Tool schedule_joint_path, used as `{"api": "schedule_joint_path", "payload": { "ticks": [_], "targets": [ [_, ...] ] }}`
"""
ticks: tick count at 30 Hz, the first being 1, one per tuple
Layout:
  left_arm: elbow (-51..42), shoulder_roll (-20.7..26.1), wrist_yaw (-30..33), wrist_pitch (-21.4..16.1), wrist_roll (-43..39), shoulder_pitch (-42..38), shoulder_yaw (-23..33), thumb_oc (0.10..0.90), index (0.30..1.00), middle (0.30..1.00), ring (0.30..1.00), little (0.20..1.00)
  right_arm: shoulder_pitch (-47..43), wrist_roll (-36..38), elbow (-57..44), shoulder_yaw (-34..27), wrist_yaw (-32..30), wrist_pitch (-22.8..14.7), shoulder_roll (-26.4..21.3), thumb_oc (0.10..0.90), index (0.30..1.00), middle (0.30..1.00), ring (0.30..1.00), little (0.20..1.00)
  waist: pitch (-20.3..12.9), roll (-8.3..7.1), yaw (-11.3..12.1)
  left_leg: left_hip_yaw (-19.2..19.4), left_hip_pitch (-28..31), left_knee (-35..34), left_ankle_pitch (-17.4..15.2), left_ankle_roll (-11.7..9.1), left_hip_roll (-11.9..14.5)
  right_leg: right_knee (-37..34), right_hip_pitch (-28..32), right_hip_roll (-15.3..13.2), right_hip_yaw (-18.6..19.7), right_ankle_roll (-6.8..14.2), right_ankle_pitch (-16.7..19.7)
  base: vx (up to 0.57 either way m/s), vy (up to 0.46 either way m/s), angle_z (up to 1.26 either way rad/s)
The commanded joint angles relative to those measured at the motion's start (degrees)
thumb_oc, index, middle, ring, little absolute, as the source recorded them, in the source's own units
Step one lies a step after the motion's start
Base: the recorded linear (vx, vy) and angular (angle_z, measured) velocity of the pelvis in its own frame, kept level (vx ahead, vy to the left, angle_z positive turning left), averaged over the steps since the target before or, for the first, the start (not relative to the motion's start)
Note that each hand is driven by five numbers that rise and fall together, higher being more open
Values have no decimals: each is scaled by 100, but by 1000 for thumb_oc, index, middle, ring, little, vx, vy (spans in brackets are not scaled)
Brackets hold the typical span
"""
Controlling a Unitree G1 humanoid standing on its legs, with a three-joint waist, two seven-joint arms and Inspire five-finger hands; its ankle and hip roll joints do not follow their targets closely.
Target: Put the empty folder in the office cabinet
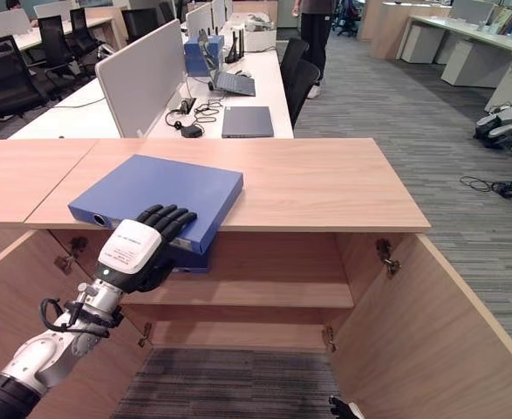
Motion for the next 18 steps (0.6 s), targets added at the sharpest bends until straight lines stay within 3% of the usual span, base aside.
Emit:
{"api": "schedule_joint_path", "payload": {
  "ticks": [1,2,3,4,12,18],
  "targets": [
    [166,-121,155,157,-174,-1085,58,800,900,900,900,900,-293,85,-278,-51,-51,-206,-102,800,900,900,900,900,167,-1,-73,139,80,336,82,-525,389,82,476,-25,-331,299,-918,0,0,0],
    [194,-110,152,171,-161,-1109,48,737,806,806,806,806,-290,85,-269,-50,-50,-201,-105,800,900,900,900,900,167,0,-78,141,81,330,84,-525,391,81,479,-26,-327,300,-919,0,0,0],
    [201,-86,137,183,-149,-1126,47,513,469,469,469,469,-285,89,-262,-54,-49,-198,-109,800,900,900,900,900,168,4,-81,142,83,331,85,-523,388,83,478,-25,-324,297,-919,0,0,0],
    [201,-82,138,183,-135,-1126,46,400,300,300,300,300,-287,89,-244,-60,-48,-194,-105,800,900,900,900,900,165,3,-81,141,80,329,87,-522,387,83,479,-22,-323,294,-923,0,0,0],
    [121,-166,166,175,-232,-1088,117,400,300,300,300,300,-247,101,-115,-121,-63,-156,-83,800,900,900,900,900,141,8,-91,75,88,312,71,-511,337,99,511,-42,-304,278,-948,0,0,0],
    [-305,-462,160,10,-758,-823,434,400,300,300,300,300,-257,100,-53,-139,-80,-116,-16,800,900,900,900,900,128,-16,-51,12,115,319,43,-488,306,102,551,-46,-316,251,-967,2,-2,3]
  ]
}}
